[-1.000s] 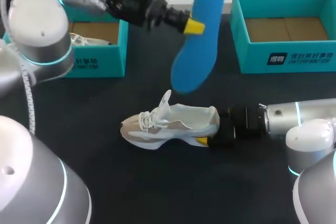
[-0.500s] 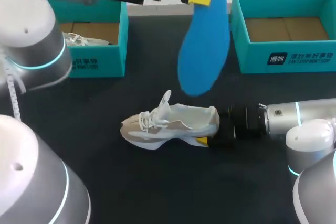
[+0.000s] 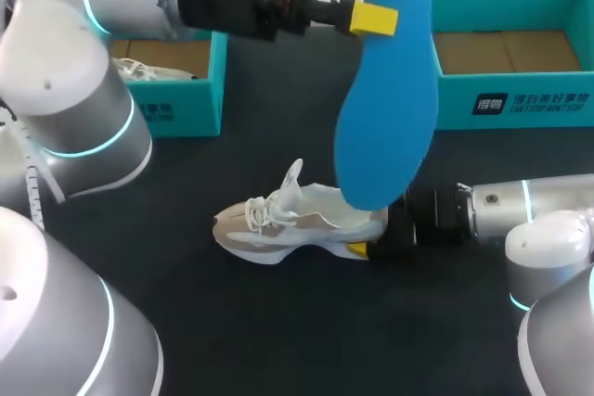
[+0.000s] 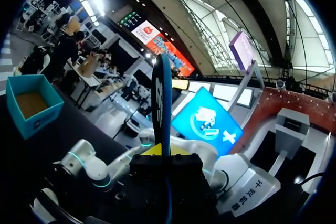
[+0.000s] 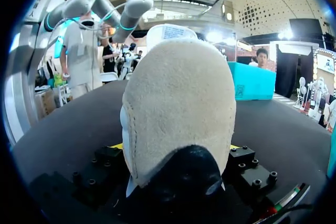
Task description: Take the shoe out of the shoebox, open the shoe tongue, remove and reinsert the insole, then place the shoe into the shoebox
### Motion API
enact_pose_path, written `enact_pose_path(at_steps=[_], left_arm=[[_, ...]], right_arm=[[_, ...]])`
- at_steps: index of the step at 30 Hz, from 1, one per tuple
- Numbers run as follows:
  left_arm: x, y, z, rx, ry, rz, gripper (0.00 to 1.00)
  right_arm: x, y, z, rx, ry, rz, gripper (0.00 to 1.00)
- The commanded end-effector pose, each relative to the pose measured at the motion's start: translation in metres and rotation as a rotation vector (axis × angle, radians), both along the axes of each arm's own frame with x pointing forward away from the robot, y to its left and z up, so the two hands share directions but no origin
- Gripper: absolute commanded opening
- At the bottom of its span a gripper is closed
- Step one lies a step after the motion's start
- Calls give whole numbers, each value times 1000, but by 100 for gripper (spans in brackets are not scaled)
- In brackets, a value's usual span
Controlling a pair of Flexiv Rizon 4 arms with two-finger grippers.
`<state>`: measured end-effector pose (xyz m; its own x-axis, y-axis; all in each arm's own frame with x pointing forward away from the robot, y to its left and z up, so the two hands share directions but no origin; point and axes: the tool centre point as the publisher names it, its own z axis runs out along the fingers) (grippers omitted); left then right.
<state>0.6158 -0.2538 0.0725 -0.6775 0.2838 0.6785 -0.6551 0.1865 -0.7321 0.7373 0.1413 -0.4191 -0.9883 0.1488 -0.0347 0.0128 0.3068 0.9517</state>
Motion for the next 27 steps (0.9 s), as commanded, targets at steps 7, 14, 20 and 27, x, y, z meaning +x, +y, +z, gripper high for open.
enact_pose_path(at_steps=[7, 14, 20, 27], left_arm=[[-22, 19, -4, -24, 29, 12, 0], [-30, 24, -4, -15, 38, 14, 0], [-31, 24, -10, -10, 47, 20, 0], [-30, 24, -11, -7, 48, 24, 0]], right_arm=[[0, 0, -3, -3, 0, -2, 0], [0, 0, -3, -3, 0, -2, 0], [0, 0, -3, -3, 0, -2, 0], [0, 0, -3, -3, 0, -2, 0]])
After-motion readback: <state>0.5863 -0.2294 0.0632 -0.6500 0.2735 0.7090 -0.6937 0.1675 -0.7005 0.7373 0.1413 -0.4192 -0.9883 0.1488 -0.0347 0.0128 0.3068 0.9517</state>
